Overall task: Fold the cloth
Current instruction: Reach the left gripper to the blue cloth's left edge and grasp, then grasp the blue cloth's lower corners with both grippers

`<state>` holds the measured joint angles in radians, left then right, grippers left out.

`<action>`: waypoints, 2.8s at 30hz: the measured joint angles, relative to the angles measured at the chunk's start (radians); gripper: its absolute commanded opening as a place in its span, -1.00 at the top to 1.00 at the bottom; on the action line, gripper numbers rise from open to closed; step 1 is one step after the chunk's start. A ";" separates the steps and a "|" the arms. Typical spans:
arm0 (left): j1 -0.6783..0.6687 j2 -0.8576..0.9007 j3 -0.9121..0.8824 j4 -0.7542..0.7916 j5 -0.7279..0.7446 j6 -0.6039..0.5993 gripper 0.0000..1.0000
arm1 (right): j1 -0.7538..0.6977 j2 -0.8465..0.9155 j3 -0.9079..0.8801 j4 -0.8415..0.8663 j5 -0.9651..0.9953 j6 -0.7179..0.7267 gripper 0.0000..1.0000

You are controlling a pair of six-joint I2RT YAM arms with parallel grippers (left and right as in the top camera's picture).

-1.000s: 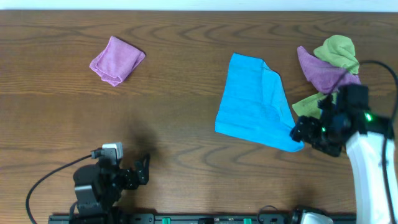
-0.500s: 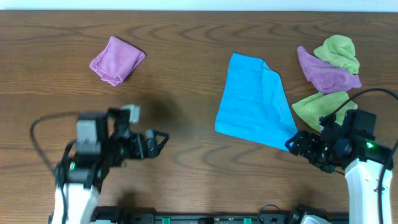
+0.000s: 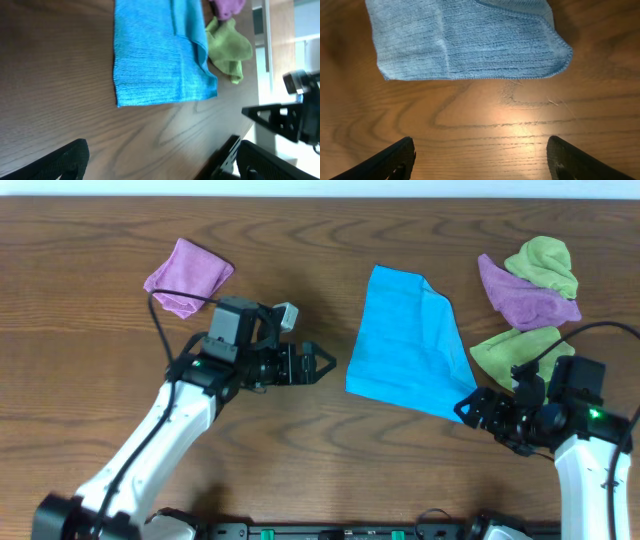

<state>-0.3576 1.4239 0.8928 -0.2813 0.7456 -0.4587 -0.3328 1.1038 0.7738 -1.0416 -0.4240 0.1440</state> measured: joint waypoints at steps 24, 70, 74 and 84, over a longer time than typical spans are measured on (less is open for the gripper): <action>-0.132 0.383 0.000 0.294 -0.009 -0.314 -0.91 | 0.000 0.000 0.000 0.000 -0.033 0.000 -0.83; -0.200 0.551 0.025 0.518 -0.087 -0.357 0.88 | 0.000 0.000 -0.001 0.005 -0.047 -0.012 -0.87; -0.129 0.525 0.023 0.466 -0.053 -0.299 0.88 | 0.000 0.002 -0.009 0.027 -0.032 -0.026 -0.84; 0.037 0.341 0.016 0.082 -0.027 -0.060 0.88 | 0.000 0.074 -0.042 0.068 -0.038 -0.034 -0.79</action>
<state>-0.3206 1.7649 0.9089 -0.1997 0.7185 -0.5182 -0.3328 1.1778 0.7315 -0.9737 -0.4618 0.1104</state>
